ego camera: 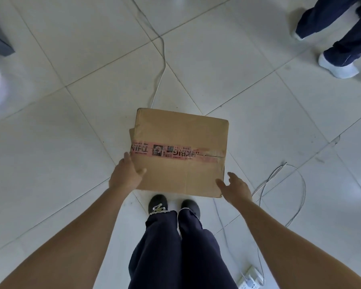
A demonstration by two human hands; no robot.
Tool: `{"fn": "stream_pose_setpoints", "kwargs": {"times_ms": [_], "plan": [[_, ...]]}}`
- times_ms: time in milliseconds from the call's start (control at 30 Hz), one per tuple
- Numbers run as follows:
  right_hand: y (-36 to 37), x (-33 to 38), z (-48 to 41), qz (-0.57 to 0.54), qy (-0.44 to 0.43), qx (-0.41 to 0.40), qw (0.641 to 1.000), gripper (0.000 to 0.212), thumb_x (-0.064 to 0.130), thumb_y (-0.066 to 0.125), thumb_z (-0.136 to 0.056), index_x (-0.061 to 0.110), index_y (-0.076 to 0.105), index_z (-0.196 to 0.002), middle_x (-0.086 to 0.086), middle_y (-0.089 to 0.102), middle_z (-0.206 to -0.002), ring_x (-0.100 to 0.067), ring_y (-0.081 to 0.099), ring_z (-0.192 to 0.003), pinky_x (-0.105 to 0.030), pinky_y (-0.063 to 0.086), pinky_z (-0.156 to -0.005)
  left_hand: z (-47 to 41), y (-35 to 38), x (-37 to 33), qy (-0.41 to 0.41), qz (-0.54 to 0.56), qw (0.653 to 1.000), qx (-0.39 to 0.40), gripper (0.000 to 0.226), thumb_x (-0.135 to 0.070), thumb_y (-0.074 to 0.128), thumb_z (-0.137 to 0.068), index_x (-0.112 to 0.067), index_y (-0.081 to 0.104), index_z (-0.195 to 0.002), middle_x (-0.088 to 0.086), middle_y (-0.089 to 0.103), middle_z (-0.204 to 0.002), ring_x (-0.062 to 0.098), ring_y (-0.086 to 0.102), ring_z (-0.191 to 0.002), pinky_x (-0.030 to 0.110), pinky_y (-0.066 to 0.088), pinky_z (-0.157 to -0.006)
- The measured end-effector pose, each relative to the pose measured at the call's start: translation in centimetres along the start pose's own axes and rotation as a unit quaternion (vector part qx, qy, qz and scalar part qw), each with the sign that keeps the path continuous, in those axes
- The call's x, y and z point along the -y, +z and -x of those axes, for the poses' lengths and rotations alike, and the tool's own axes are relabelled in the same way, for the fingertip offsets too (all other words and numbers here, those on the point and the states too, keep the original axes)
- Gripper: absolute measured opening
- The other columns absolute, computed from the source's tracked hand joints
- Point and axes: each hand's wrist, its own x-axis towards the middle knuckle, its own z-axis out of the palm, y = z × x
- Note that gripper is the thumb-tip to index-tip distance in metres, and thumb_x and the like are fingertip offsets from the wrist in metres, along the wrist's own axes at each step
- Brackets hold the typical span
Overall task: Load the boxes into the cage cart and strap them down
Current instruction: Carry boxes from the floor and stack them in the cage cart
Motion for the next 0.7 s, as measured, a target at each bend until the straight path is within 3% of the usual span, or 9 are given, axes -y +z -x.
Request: {"fn": "stream_pose_setpoints", "kwargs": {"times_ms": [133, 200, 300, 700], "plan": [[1.7, 0.7, -2.5, -0.126, 0.028, 0.012, 0.992, 0.055, 0.039, 0.049, -0.094, 0.016, 0.041, -0.144, -0.006, 0.058, -0.133, -0.030, 0.055, -0.116, -0.041, 0.048, -0.095, -1.7, 1.5, 0.4, -0.064, 0.149, 0.986, 0.027, 0.070, -0.036, 0.071, -0.084, -0.012, 0.036, -0.140, 0.007, 0.054, -0.134, 0.031, 0.053, -0.120, 0.041, 0.045, -0.092], [2.1, 1.3, -2.8, -0.181, 0.046, -0.002, 0.982, 0.044, 0.029, 0.050, -0.093, 0.016, 0.048, -0.135, -0.004, 0.062, -0.114, -0.029, 0.056, -0.100, -0.040, 0.051, -0.083, -1.7, 1.7, 0.2, -0.081, 0.171, 0.982, 0.014, 0.073, -0.030, 0.073, -0.083, -0.013, 0.035, -0.143, 0.007, 0.052, -0.136, 0.031, 0.051, -0.123, 0.042, 0.043, -0.095], [1.6, 1.9, -2.2, -0.201, 0.052, -0.029, 0.978, 0.041, 0.023, 0.048, -0.092, 0.019, 0.048, -0.132, -0.001, 0.058, -0.099, -0.029, 0.055, -0.092, -0.035, 0.048, -0.072, -1.2, 1.3, -0.4, -0.089, 0.193, 0.977, -0.012, 0.073, -0.023, 0.074, -0.081, -0.016, 0.036, -0.143, 0.006, 0.054, -0.135, 0.030, 0.052, -0.121, 0.042, 0.044, -0.097], [-6.9, 6.6, 5.8, -0.258, -0.074, -0.089, 0.959, 0.043, 0.025, 0.058, -0.094, 0.024, 0.050, -0.137, 0.002, 0.061, -0.116, -0.023, 0.058, -0.102, -0.041, 0.052, -0.087, 8.1, -6.3, -0.2, -0.094, 0.378, 0.915, -0.102, 0.066, -0.022, 0.077, -0.079, -0.025, 0.047, -0.138, -0.003, 0.060, -0.122, 0.024, 0.058, -0.111, 0.045, 0.049, -0.096]]}}
